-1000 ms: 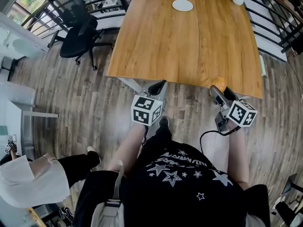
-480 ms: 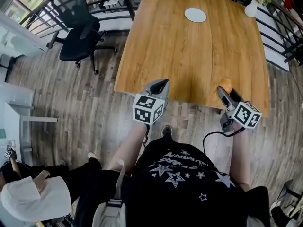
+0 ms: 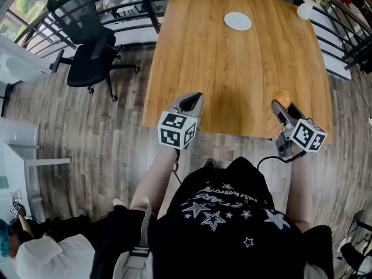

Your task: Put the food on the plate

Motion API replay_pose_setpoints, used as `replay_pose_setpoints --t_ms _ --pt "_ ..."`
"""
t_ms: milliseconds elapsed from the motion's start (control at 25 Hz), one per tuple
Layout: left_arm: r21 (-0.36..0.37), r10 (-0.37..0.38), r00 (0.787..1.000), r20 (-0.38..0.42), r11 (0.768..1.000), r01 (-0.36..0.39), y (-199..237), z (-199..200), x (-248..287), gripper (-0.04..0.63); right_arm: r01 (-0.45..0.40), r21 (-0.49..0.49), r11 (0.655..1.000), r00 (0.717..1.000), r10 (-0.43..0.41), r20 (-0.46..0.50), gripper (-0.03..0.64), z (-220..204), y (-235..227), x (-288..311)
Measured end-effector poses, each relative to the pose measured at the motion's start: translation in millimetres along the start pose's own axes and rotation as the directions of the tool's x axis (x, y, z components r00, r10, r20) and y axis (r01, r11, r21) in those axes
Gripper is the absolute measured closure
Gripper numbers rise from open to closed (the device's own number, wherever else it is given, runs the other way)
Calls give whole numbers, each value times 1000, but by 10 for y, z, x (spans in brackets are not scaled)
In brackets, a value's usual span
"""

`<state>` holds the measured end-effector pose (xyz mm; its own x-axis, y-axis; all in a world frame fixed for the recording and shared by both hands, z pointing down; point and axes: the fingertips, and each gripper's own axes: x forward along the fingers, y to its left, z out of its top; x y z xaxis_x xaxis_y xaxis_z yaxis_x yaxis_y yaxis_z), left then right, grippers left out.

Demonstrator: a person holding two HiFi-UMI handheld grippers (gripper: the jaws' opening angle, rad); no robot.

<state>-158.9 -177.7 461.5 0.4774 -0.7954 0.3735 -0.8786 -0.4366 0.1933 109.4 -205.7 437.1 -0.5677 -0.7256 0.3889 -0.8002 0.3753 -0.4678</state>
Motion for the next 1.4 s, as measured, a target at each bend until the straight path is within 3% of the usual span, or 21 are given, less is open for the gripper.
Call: replay_pose_setpoints --t_ms 360,560,1120,1400 --pt "-6 -8 1000 5 1000 8 82 126 239 594 -6 -27 1000 1000 6 -16 288 258 -225 268" --pt "-1 36 999 6 999 -36 345 373 525 594 -55 -12 998 998 54 -38 288 577 -334 726" --pt "29 42 999 6 999 -43 751 915 1413 594 -98 -4 995 988 97 -116 288 1147 -742 1722" --pt "19 39 999 13 999 -39 939 1131 1755 594 -118 -45 992 978 108 -177 288 1359 -792 2238"
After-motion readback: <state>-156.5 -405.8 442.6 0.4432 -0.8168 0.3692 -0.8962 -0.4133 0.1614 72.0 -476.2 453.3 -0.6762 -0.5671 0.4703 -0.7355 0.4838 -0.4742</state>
